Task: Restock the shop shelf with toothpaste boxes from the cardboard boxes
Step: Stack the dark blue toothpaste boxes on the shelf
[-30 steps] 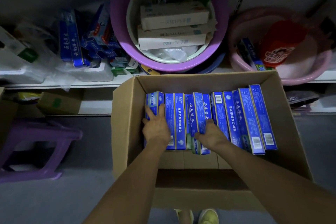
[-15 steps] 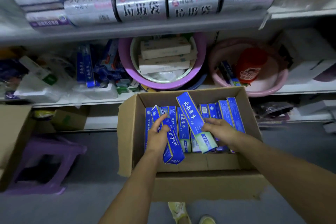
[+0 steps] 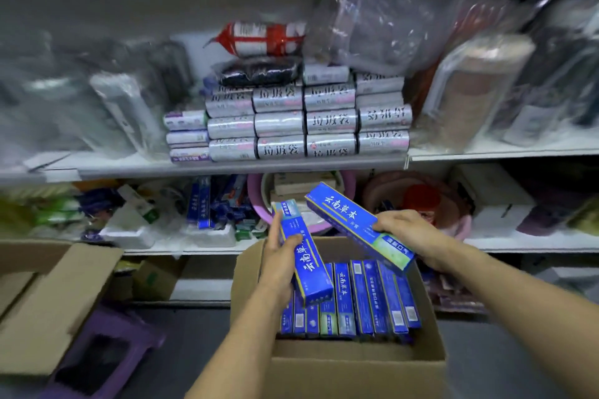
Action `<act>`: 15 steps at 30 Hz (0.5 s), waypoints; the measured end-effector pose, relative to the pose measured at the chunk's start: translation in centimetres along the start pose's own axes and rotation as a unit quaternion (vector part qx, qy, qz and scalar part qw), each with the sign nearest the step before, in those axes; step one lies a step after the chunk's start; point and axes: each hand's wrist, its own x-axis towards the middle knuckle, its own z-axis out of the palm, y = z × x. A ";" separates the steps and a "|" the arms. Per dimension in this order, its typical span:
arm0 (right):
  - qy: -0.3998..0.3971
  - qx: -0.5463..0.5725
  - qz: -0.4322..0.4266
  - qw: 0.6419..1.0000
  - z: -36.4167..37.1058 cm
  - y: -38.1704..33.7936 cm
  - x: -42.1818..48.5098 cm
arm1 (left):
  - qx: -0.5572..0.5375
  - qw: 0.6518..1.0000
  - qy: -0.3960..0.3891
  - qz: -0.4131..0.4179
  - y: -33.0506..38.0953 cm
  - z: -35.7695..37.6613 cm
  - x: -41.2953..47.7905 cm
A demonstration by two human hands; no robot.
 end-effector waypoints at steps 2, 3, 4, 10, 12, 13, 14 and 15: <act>-0.018 -0.004 -0.039 0.999 -0.7 -2.1 -1.0 | 0.000 1.000 -0.011 0.002 1.6 1.0 -0.6; -0.029 -0.001 -0.056 0.998 -1.0 -3.1 -1.5 | -0.004 1.000 -0.012 0.004 2.4 1.5 -1.0; -0.041 -0.002 -0.069 0.997 -1.2 -4.0 -2.0 | -0.010 1.000 -0.012 0.012 3.1 2.0 -1.3; -0.071 -0.108 -0.141 0.981 -2.1 -9.1 -4.3 | -0.041 0.997 -0.044 0.055 7.2 4.4 -3.6; -0.068 -0.151 -0.164 0.972 -2.3 -10.7 -4.8 | -0.063 0.995 -0.050 0.065 8.6 4.7 -4.0; -0.061 -0.175 -0.182 0.966 -2.4 -11.4 -5.0 | -0.064 0.994 -0.048 0.072 9.3 4.8 -4.2; -0.051 -0.201 -0.203 0.957 -2.6 -12.3 -5.2 | -0.068 0.993 -0.048 0.082 10.0 4.9 -4.4; -0.038 -0.223 -0.228 0.947 -2.7 -13.2 -5.4 | -0.070 0.992 -0.049 0.091 10.9 5.0 -4.5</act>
